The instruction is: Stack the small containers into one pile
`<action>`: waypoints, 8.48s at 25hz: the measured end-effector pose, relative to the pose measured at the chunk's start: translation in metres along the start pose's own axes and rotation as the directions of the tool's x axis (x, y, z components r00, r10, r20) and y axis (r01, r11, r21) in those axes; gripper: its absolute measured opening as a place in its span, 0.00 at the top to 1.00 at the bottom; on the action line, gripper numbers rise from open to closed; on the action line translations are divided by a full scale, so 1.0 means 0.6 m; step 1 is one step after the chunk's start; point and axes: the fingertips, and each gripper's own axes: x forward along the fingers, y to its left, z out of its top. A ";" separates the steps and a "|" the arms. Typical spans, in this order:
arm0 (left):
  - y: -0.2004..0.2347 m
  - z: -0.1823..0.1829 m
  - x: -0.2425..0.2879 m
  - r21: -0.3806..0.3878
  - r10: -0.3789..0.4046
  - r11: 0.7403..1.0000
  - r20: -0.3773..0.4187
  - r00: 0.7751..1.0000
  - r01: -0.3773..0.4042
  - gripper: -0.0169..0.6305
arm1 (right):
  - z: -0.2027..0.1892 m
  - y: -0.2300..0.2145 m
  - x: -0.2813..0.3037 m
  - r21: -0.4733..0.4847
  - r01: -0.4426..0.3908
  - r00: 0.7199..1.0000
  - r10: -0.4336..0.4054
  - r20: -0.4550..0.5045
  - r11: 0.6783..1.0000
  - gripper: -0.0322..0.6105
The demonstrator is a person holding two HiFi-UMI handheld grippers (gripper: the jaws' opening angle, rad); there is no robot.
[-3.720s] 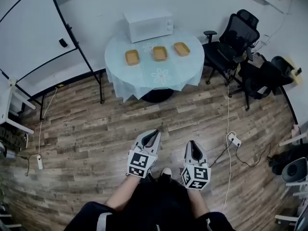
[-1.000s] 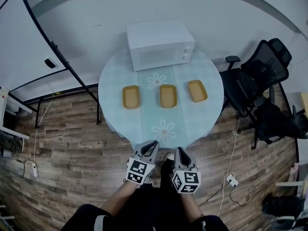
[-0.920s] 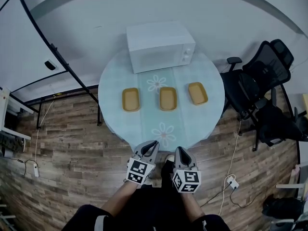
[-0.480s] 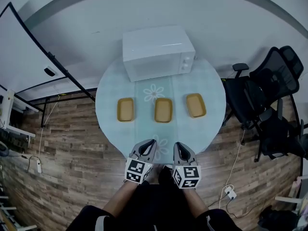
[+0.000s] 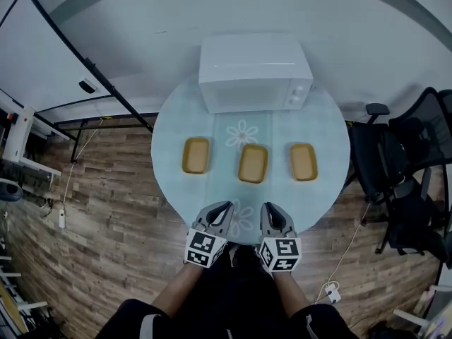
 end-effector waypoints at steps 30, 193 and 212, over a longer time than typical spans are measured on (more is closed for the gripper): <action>0.330 -0.042 0.049 -0.112 -0.030 0.993 -0.042 0.999 0.025 0.94 | -0.057 0.154 0.396 0.033 -0.033 0.954 0.041 -0.297 0.999 0.83; -0.018 0.011 0.327 -0.040 -0.032 0.999 -0.160 0.987 0.026 0.94 | -0.123 -0.549 0.218 0.276 0.173 0.810 0.023 -0.586 0.945 0.89; -0.022 0.009 0.320 -0.036 -0.032 0.999 -0.158 0.987 0.027 0.94 | -0.124 -0.554 0.210 0.261 0.192 0.815 -0.006 -0.579 0.946 0.89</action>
